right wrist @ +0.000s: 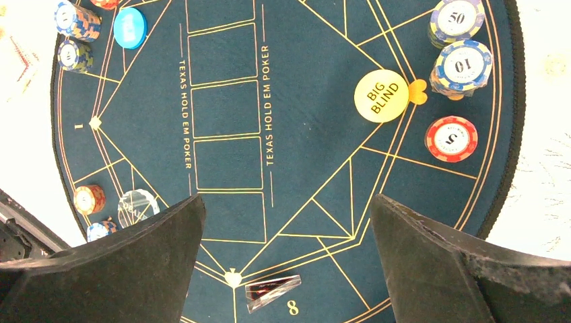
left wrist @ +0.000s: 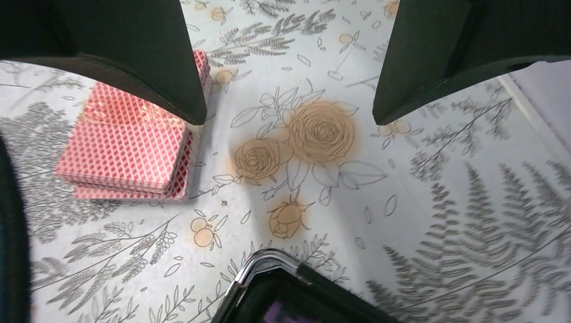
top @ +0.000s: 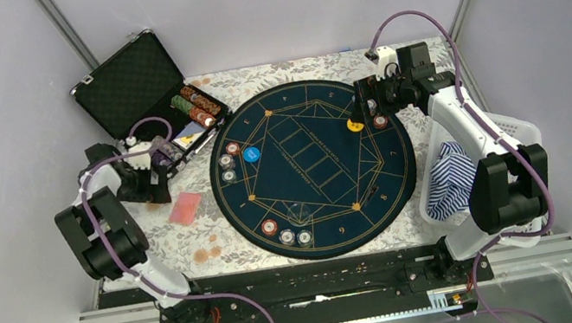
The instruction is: Distribute texas hold em gaming equipment
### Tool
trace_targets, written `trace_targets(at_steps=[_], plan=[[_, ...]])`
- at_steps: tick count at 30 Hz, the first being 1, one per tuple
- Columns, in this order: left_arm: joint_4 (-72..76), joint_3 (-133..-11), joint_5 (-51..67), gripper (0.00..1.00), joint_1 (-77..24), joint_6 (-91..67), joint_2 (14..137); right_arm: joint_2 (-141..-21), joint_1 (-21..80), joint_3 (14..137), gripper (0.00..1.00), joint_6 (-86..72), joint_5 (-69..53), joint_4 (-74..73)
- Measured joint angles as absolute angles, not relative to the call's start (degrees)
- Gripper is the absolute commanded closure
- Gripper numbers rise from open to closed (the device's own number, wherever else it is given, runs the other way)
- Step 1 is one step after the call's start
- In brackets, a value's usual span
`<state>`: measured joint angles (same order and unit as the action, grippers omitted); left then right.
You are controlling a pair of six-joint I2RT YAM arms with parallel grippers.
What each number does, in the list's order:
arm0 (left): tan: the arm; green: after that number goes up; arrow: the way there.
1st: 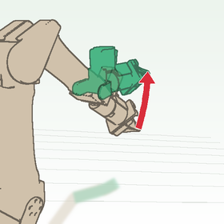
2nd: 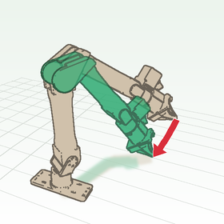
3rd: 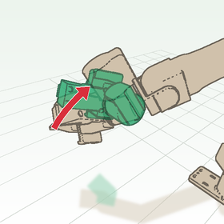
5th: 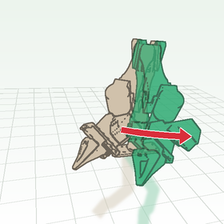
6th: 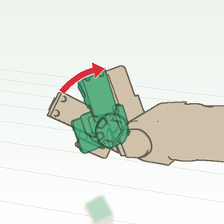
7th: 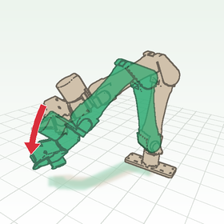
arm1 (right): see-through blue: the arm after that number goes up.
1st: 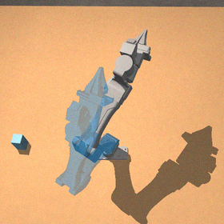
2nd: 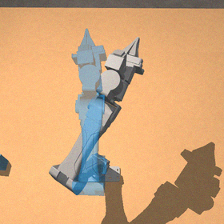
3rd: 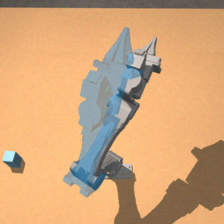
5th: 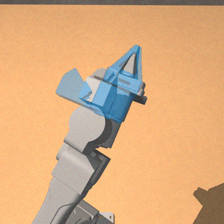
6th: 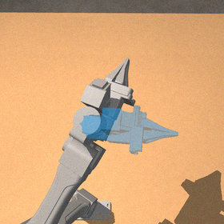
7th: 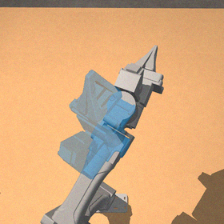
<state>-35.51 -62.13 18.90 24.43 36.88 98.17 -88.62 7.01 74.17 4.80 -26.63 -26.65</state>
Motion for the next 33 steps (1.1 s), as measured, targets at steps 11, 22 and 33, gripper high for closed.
trace_targets(at_steps=[11, 22, 33], plan=[[-45.5, -61.63, 27.09, 0.01, 22.76, 36.18, 88.49, -88.62, 7.01, 73.95, 0.0, 4.75, -26.7, -26.61], [-42.06, -55.51, 23.4, 0.01, 16.38, 35.46, 89.95, -88.62, 7.01, 73.32, 0.0, 4.6, -26.7, -26.44], [-35.81, -51.59, 17.08, 0.02, 10.7, 34.39, 91.11, -88.62, 7.01, 73.3, 0.0, 4.54, -26.7, -26.44]])
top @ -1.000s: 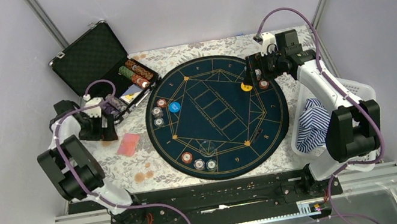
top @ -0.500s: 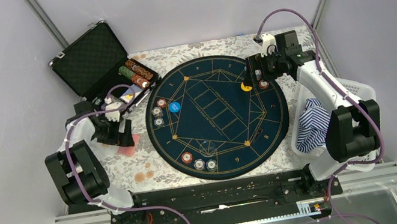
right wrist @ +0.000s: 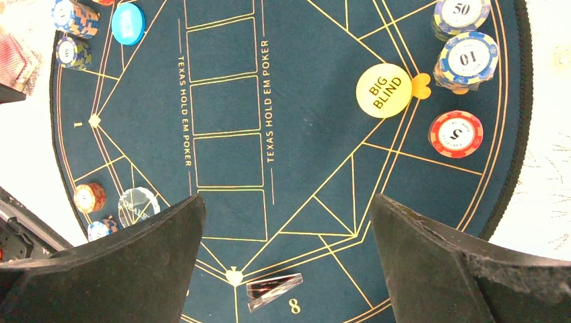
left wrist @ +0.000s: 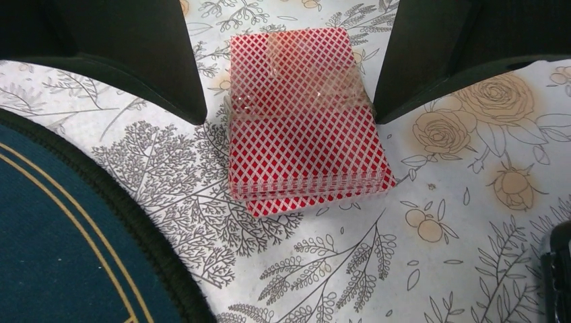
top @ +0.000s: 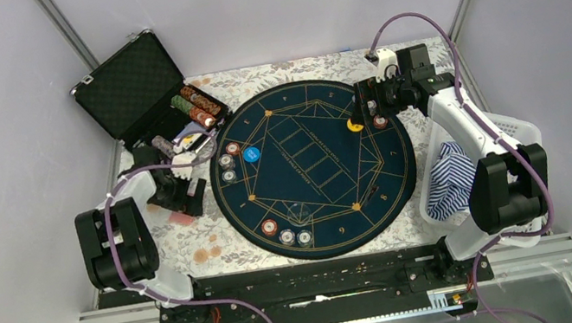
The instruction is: Distribute texas hold em gaming equipment
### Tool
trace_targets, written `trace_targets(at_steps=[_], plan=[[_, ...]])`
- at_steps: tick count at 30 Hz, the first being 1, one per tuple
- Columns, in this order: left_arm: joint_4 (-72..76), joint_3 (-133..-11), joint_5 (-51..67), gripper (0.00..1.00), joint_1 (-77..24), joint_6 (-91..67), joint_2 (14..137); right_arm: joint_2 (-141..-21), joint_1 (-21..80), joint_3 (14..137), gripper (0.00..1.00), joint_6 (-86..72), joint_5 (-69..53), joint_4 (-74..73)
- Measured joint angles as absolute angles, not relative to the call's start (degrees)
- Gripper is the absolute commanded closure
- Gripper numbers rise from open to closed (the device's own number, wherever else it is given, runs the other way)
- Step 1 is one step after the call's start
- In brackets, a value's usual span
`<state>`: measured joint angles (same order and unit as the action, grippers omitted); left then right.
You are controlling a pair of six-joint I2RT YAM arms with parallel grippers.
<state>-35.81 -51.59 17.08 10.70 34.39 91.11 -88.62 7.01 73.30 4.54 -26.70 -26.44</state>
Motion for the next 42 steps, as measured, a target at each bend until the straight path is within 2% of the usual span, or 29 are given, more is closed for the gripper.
trace_targets(at_steps=[3, 11, 16, 22, 30, 36, 42], plan=[[-33.63, -50.11, 14.52, 0.09, 8.84, 34.44, 90.32, -88.62, 7.01, 73.3, 0.01, 4.36, -26.72, -26.41], [-29.71, -45.84, 12.56, 0.46, 6.72, 34.28, 86.7, -88.62, 7.01, 73.3, 0.0, 2.92, -28.27, -26.06], [-29.56, -45.63, 12.4, 0.61, 6.55, 34.63, 86.3, -88.66, 7.07, 73.3, 0.0, 0.45, -31.9, -24.69], [-35.92, -48.6, 11.64, 0.66, 6.52, 37.54, 86.21, -88.9, 8.56, 73.23, 0.0, -3.7, -35.46, -21.8], [-49.89, -63.0, 13.8, 0.69, 4.62, 44.34, 81.25, -88.9, 11.55, 70.61, 0.0, -13.47, -41.56, -12.84], [-57.56, -70.13, 17.8, 0.69, -4.34, 46.09, 76.82, -89.69, 15.22, 69.52, 0.0, -23.29, -45.54, -4.32], [-61.52, -74.02, 20.18, 0.69, -18.06, 44.69, 76.12, -92.64, 21.69, 66.7, 0.0, -35.81, -50.17, 6.76]])
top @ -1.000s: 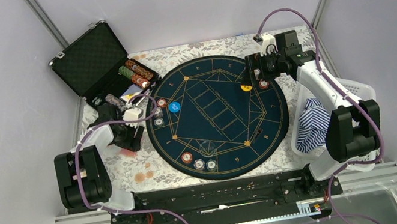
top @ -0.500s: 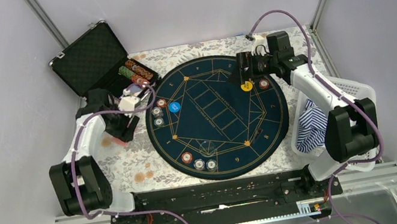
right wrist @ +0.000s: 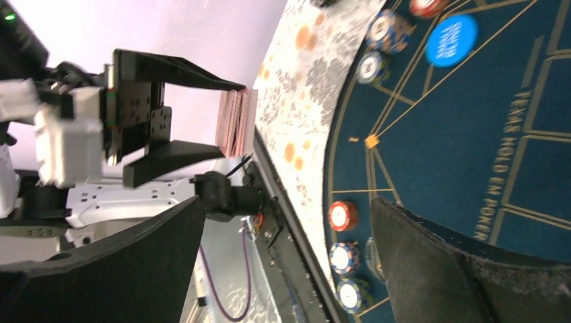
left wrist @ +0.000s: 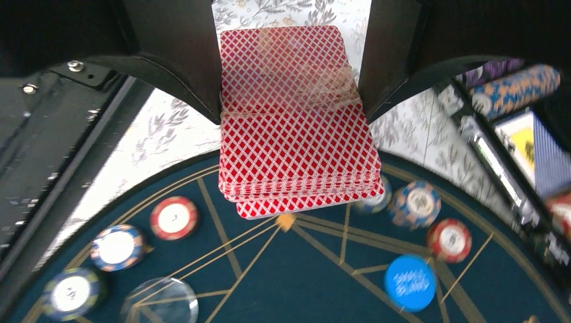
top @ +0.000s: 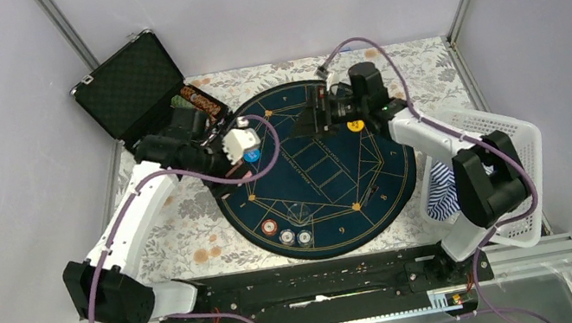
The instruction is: Distribute texas hold em gaming equipment
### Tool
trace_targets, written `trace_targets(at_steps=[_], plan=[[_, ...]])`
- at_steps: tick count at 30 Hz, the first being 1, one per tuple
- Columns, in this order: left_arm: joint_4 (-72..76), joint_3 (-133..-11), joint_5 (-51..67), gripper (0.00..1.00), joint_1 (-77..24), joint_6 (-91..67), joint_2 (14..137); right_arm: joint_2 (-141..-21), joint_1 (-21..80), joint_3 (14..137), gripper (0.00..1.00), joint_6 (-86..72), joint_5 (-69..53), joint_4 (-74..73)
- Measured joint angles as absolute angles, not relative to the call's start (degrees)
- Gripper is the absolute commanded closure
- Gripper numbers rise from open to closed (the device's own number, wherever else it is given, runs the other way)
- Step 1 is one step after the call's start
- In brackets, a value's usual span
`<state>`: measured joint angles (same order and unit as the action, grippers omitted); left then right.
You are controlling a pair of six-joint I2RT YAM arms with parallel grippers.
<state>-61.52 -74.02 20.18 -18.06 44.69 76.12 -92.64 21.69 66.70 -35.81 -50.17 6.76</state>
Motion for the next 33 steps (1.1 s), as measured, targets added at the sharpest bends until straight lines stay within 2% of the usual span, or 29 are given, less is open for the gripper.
trace_targets(at_steps=[8, 19, 24, 33], plan=[[-62.76, -76.95, 20.64, 0.69, -31.59, 40.88, 76.53, -94.43, 28.75, 60.84, 0.0, -46.33, -52.51, 17.76], [-62.39, -79.26, 19.94, 0.68, -36.82, 38.68, 80.71, -96.07, 33.69, 55.42, 0.02, -54.0, -54.24, 29.32], [-62.06, -80.27, 19.55, 0.68, -38.63, 38.52, 81.65, -98.06, 35.44, 54.76, 0.14, -57.52, -55.31, 34.72], [-61.73, -81.3, 19.0, 0.66, -39.92, 39.22, 83.29, -101.54, 37.15, 52.75, 0.47, -65.25, -57.45, 44.64]])
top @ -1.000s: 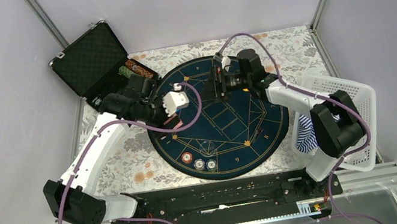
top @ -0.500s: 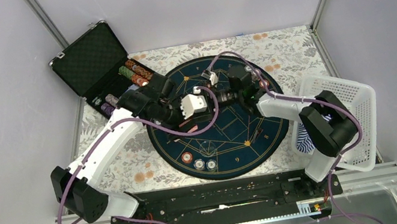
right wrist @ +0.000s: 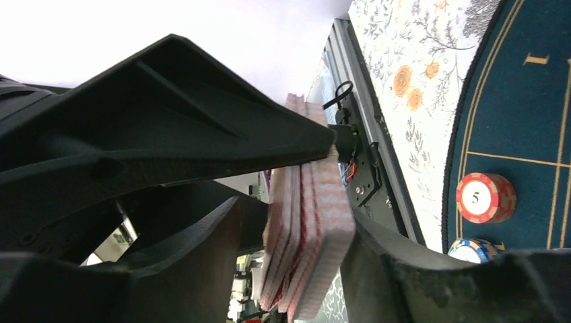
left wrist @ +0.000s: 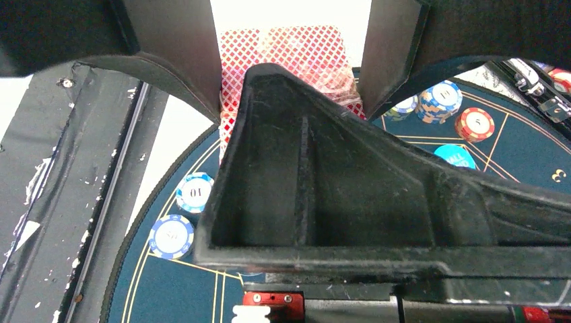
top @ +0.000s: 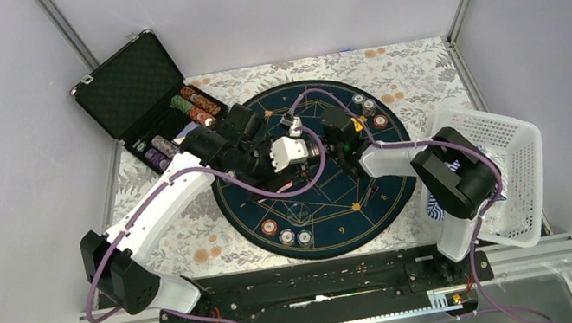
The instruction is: Distribute texas hold em gaming equipment
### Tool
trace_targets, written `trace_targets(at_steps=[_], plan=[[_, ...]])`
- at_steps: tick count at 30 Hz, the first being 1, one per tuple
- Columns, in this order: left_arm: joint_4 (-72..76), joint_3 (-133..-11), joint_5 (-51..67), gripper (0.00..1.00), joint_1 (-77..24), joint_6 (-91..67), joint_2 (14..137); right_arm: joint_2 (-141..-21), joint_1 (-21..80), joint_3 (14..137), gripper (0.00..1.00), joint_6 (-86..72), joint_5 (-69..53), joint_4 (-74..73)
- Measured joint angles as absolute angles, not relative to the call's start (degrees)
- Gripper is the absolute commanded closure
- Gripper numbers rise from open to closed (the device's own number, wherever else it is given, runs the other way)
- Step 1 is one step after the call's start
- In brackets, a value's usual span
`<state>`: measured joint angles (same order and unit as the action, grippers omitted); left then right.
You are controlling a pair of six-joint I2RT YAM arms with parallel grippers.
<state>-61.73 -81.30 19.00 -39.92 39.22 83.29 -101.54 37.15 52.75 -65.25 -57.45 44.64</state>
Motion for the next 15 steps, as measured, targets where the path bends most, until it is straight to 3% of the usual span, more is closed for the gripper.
trace_targets(at_steps=[3, 5, 8, 12, 15], plan=[[-61.73, -81.3, 18.74, 0.63, -40.07, 39.59, 83.42, -101.62, 37.3, 52.42, 0.58, -67.0, -58.17, 47.16], [-61.8, -81.47, 18.74, 0.56, -40.1, 39.81, 83.42, -101.84, 37.28, 51.99, 0.65, -67.92, -58.13, 48.34], [-61.93, -81.67, 18.17, 0.39, -40.1, 39.48, 83.42, -102.98, 37.23, 51.55, 0.78, -70.48, -58.22, 50.63], [-60.99, -81.67, 18.06, 0.07, -39.46, 36.4, 83.31, -104.25, 36.73, 51.53, 0.91, -75.11, -59.2, 53.52], [-57.89, -81.6, 21.04, 0.01, -35.99, 31.81, 82.46, -104.27, 35.77, 51.46, 0.91, -79.18, -59.61, 59.02]])
